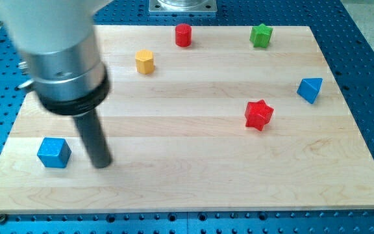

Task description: Place the red star at the right bottom of the cube

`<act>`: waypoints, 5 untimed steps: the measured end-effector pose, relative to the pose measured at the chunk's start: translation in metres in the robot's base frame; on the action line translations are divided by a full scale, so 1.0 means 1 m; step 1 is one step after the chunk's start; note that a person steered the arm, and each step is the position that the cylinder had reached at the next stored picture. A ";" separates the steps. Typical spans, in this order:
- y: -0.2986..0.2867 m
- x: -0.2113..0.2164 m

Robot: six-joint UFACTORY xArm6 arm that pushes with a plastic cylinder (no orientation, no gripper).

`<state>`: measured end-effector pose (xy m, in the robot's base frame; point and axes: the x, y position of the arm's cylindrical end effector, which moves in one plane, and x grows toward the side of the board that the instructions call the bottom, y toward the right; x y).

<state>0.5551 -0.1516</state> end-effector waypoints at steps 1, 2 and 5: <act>-0.041 -0.007; -0.046 -0.022; 0.027 -0.065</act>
<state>0.4897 -0.1248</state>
